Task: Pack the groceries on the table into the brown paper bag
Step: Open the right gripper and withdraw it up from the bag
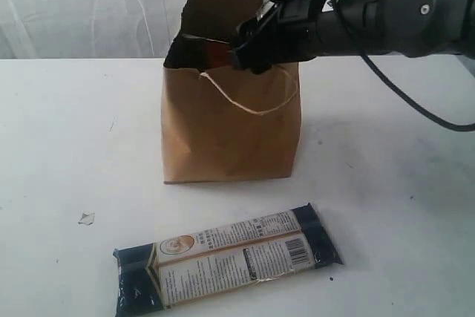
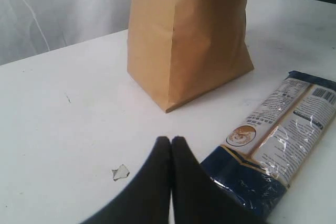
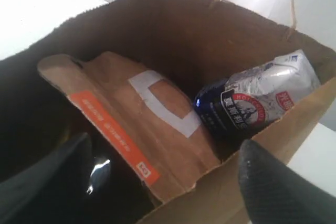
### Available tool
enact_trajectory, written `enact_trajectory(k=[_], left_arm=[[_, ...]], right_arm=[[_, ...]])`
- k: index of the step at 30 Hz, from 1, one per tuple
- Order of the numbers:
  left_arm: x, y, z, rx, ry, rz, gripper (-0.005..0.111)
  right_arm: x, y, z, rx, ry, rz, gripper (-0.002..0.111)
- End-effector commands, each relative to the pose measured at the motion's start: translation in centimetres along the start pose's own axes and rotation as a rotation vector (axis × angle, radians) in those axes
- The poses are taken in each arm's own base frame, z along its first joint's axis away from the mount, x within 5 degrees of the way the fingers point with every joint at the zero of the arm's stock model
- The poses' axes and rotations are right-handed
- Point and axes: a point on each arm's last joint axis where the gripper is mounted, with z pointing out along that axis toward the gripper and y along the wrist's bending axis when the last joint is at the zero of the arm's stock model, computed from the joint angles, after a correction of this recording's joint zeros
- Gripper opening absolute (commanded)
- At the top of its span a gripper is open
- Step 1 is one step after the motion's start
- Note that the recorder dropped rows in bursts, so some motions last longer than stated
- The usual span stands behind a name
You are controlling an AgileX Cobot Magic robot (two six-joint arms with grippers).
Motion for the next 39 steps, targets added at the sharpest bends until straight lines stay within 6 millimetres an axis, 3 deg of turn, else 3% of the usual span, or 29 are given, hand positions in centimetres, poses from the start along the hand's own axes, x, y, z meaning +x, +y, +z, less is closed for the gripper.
enact_trajectory(k=[1, 11, 39], left_arm=[[0.1, 0.0, 0.0, 0.005, -0.001, -0.003, 0.000], [0.1, 0.0, 0.0, 0.005, -0.001, -0.003, 0.000], [0.1, 0.0, 0.0, 0.005, -0.001, -0.003, 0.000]], right_arm=[[1.2, 0.3, -0.6, -0.030, 0.083, -0.015, 0.072], [0.0, 0.4, -3.5, -0.047, 0.080, -0.017, 0.072], [-0.8, 0.1, -3.6, -0.015, -0.006, -0.015, 0.072]])
